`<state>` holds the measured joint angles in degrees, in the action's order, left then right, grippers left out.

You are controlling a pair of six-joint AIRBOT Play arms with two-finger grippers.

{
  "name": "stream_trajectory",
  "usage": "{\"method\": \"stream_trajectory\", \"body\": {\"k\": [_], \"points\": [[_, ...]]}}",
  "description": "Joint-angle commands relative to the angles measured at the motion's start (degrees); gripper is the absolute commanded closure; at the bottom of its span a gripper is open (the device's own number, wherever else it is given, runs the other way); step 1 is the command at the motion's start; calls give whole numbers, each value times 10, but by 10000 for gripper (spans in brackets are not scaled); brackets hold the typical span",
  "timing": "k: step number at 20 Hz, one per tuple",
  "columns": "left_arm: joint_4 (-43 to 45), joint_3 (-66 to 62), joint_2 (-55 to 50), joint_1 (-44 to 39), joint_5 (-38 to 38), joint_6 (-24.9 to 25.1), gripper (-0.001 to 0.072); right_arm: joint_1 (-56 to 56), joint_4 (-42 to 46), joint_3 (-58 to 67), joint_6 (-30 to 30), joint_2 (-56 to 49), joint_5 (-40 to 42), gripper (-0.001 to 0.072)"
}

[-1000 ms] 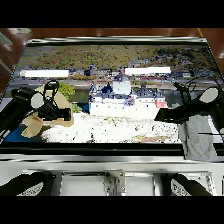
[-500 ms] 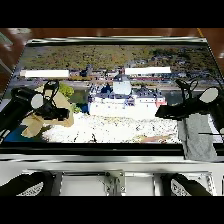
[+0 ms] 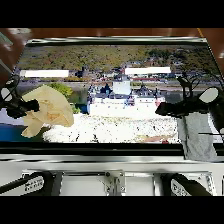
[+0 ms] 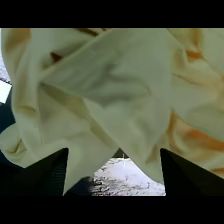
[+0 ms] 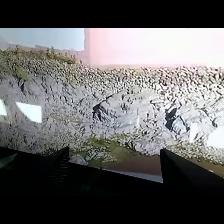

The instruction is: Fold the shirts.

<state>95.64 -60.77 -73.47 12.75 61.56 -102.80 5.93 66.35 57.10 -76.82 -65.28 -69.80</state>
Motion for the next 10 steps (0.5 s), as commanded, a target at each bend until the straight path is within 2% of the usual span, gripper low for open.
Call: {"method": "stream_trajectory", "body": {"k": [1, 3, 6, 7, 8, 9, 10], "points": [[-78, -1, -52, 75, -67, 3, -1, 0, -1, 0, 0, 0, 26, 33], [-132, -1, -92, 79, -88, 33, -1, 0, -1, 0, 0, 0, 37, 33], [-184, -3, -140, 78, -95, 37, 3, 0, -17, 0, 0, 0, 37, 33], [-186, -8, -149, 78, -88, 31, 45, 0, -32, 0, 0, 0, 35, 33], [-193, -16, -154, 78, -69, 31, 399, 0, -45, 0, 0, 0, 33, 33], [-201, -28, -154, 78, -45, 41, 655, 0, -48, 0, 0, 0, 29, 34], [-217, -45, -152, 78, -18, 72, 670, 0, -44, 0, 0, 0, 24, 33]]}}
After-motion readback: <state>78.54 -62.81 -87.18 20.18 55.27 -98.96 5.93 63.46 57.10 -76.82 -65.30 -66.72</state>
